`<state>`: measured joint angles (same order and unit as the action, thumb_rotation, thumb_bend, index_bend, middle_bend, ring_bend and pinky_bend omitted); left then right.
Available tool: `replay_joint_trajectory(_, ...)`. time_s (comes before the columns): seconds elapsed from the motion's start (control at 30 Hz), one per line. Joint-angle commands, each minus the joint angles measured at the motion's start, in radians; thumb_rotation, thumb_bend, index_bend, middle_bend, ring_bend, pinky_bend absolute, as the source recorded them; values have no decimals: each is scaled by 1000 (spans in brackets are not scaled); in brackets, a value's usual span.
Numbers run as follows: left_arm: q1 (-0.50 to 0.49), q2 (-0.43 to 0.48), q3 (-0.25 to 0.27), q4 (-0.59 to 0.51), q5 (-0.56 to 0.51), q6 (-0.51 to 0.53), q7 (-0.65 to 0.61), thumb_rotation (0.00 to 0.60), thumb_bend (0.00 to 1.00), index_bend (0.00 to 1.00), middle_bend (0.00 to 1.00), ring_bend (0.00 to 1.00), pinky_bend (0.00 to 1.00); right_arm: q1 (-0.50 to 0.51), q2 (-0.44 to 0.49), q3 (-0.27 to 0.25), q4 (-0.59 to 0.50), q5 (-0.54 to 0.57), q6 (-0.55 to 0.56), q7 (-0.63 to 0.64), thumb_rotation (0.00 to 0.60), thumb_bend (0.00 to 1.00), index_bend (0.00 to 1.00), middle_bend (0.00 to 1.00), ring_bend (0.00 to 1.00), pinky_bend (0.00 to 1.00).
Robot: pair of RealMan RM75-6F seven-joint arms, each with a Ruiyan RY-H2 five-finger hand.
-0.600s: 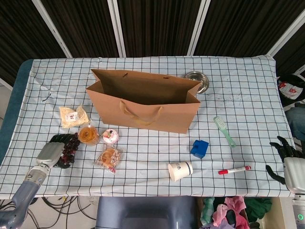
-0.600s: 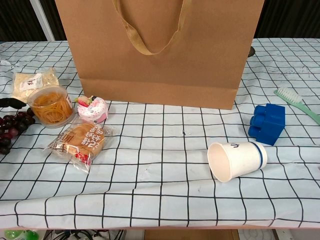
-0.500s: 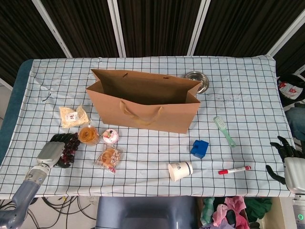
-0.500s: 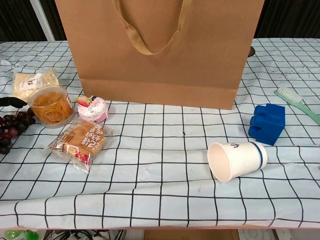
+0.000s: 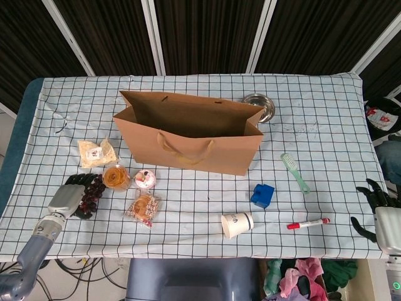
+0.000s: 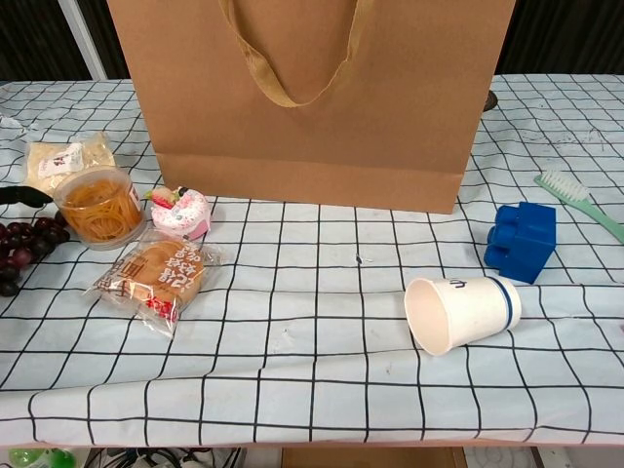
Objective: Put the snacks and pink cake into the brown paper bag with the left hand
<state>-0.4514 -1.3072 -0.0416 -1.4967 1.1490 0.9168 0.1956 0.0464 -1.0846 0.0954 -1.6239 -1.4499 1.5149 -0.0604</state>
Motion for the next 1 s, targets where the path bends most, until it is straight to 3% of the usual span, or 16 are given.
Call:
replay_joint_trajectory(0.03, -5, -5, -2, 4, 3, -5, -7, 600, 13, 27, 57, 0, 0, -1, 1, 1, 0, 2, 1, -1, 600, 210, 217, 110, 244, 318)
replay_joint_trajectory(0.43, -33, -34, -1, 55, 32, -38, -34, 600, 89, 61, 102, 0, 8, -4, 4, 4, 3, 11, 0, 4, 600, 209, 217, 110, 245, 318)
replay_joint_trajectory(0.57, -38, -36, 2, 59, 29, -37, -18, 600, 259, 101, 165, 61, 124, -4, 4, 3, 3, 10, -1, 5, 600, 210, 217, 110, 246, 319)
replay_joint_trajectory(0.63, -38, -38, 4, 62, 24, -34, -5, 600, 290, 129, 196, 97, 172, -4, 4, 3, 4, 10, -1, 6, 600, 210, 216, 110, 247, 318)
replay_joint_trajectory(0.83, -31, -37, 11, 66, 1, -18, 37, 600, 307, 195, 269, 160, 235, -4, 4, 4, 6, 17, -6, 10, 600, 210, 213, 110, 248, 319)
replay_joint_trajectory(1.0, -13, -31, 11, 62, 24, 40, 43, 600, 334, 328, 435, 320, 413, -3, 3, 3, 4, 16, -9, 6, 600, 210, 213, 110, 248, 318)
